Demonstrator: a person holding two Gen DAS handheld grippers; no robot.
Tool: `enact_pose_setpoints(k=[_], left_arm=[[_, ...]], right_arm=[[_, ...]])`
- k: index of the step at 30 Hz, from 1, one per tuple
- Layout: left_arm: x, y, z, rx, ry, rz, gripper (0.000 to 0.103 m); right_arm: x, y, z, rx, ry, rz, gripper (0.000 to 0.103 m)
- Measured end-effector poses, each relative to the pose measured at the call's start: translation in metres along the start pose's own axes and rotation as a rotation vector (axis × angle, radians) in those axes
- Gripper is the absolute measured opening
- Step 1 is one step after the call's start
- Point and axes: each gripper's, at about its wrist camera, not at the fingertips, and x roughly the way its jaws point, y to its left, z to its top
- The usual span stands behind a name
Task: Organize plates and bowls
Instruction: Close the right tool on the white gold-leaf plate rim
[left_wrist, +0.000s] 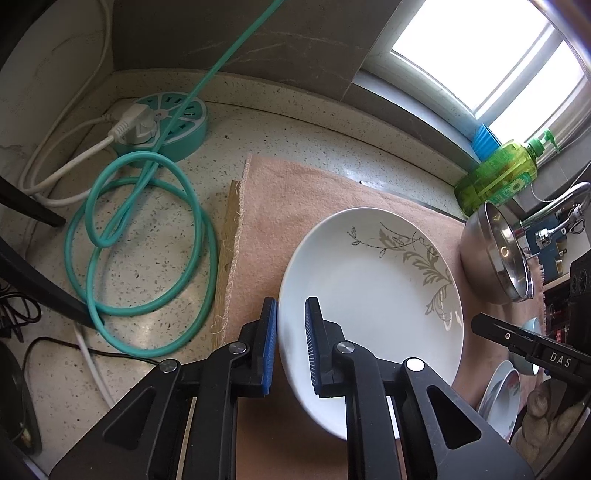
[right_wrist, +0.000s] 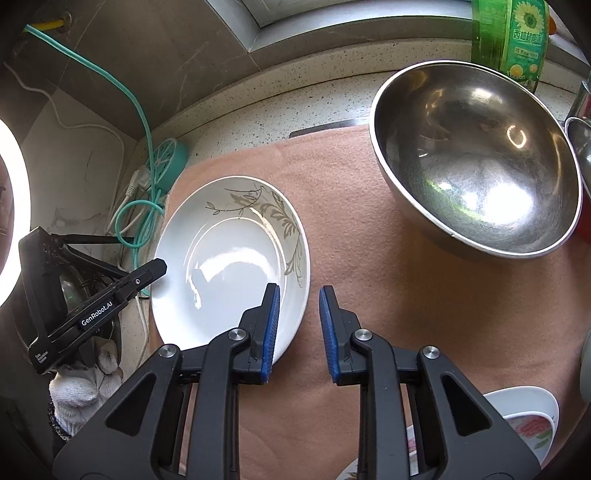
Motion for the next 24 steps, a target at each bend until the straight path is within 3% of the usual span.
enact_pose_setpoints(k=[9,14,24], left_arm=[[0.004,0.001,0.002,0.002,0.002,-0.004,0.01],[0.006,0.001,0.003,0.001,0.007,-0.006,0.009],[0.006,-0.002,0.003,0.005,0.005,0.001,0.009]], right_arm=[[0.016,-0.001,0.006,-0.003,0.031,-0.008,0.017],[0.021,-0.001,0.008,-0.007,0.045,0.001,0.009],[0.018,0.0,0.006,-0.026,0.049,-0.006,0.009]])
